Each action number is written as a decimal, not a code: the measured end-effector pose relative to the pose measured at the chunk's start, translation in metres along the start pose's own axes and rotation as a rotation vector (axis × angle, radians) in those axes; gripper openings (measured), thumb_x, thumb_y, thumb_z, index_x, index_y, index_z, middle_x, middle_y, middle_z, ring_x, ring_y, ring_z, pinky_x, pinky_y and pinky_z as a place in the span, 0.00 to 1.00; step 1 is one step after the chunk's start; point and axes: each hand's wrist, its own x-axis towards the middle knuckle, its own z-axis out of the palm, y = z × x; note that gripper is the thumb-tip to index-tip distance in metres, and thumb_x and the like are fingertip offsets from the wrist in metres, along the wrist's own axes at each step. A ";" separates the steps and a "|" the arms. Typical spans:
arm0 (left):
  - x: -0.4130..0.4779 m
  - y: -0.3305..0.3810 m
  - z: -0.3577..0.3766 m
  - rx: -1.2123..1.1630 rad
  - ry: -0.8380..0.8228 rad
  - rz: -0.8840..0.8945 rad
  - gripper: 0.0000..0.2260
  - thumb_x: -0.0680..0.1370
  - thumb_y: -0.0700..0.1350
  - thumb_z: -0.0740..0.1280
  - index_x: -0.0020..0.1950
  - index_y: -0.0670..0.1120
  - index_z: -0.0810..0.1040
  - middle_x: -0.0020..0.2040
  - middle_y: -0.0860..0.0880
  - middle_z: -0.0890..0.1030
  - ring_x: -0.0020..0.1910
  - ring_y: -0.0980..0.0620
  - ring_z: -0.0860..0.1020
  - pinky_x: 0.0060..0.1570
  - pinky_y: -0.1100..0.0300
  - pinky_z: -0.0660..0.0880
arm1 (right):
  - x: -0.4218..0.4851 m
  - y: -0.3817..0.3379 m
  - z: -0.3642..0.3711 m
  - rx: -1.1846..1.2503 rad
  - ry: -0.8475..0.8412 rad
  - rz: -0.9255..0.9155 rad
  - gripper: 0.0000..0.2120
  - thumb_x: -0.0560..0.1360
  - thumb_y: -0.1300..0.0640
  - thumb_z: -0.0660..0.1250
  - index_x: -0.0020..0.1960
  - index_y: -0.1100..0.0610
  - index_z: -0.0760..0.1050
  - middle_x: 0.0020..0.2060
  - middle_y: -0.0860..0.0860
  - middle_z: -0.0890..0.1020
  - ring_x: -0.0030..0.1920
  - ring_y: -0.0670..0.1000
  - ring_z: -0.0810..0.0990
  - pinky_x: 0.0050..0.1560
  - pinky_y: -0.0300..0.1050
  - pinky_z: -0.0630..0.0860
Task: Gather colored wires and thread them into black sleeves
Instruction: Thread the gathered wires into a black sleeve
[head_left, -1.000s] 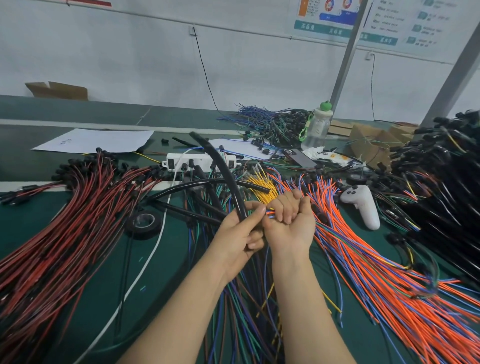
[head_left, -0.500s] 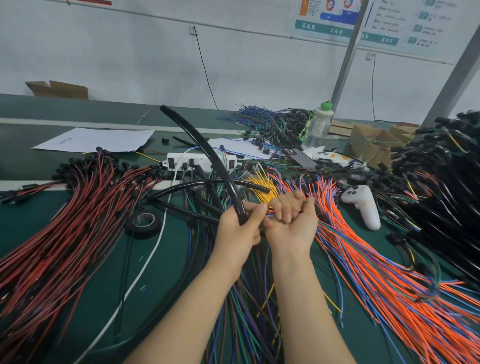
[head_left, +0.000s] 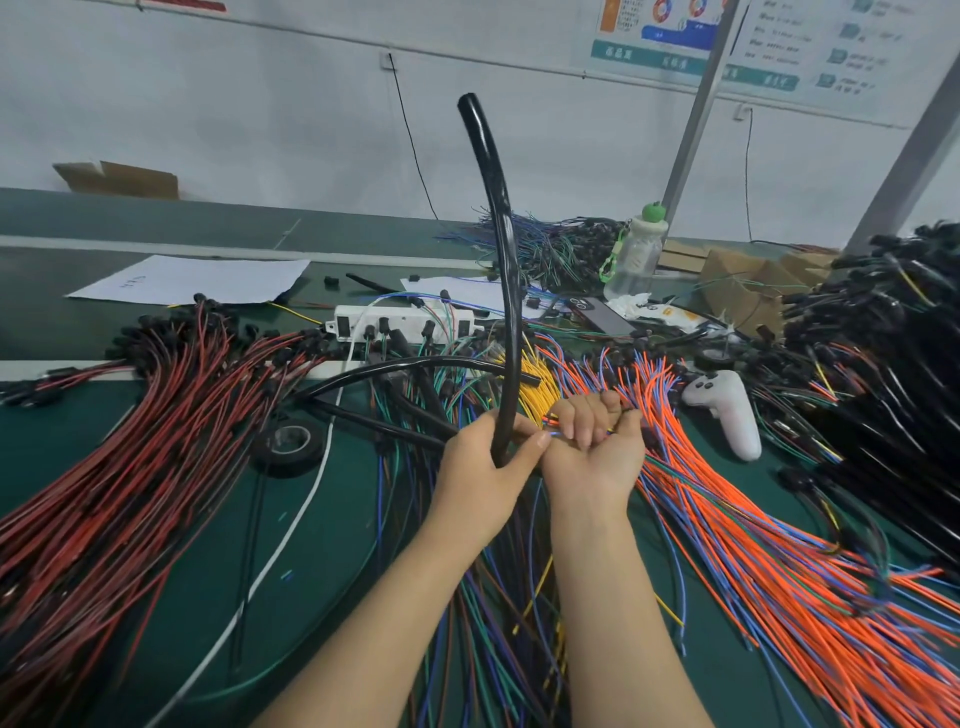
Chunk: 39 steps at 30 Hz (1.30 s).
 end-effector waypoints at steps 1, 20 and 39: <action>0.000 0.000 0.000 0.019 0.023 0.012 0.03 0.74 0.39 0.70 0.41 0.45 0.78 0.35 0.57 0.78 0.34 0.66 0.74 0.38 0.75 0.67 | 0.000 0.001 0.000 -0.040 0.000 -0.004 0.24 0.83 0.48 0.49 0.34 0.58 0.65 0.18 0.47 0.59 0.16 0.45 0.57 0.17 0.35 0.56; 0.006 -0.002 -0.013 -0.466 -0.141 -0.217 0.04 0.77 0.38 0.66 0.44 0.45 0.78 0.38 0.44 0.79 0.23 0.58 0.62 0.22 0.68 0.60 | -0.002 -0.002 -0.002 -0.003 0.047 0.188 0.21 0.84 0.52 0.48 0.34 0.57 0.64 0.17 0.47 0.59 0.15 0.45 0.57 0.15 0.36 0.56; 0.017 0.023 -0.024 -0.801 0.029 -0.249 0.12 0.83 0.44 0.53 0.46 0.47 0.74 0.42 0.52 0.83 0.42 0.57 0.78 0.40 0.61 0.66 | -0.008 -0.003 0.007 0.090 -0.053 0.156 0.24 0.83 0.49 0.50 0.33 0.58 0.67 0.18 0.48 0.58 0.23 0.45 0.48 0.17 0.37 0.52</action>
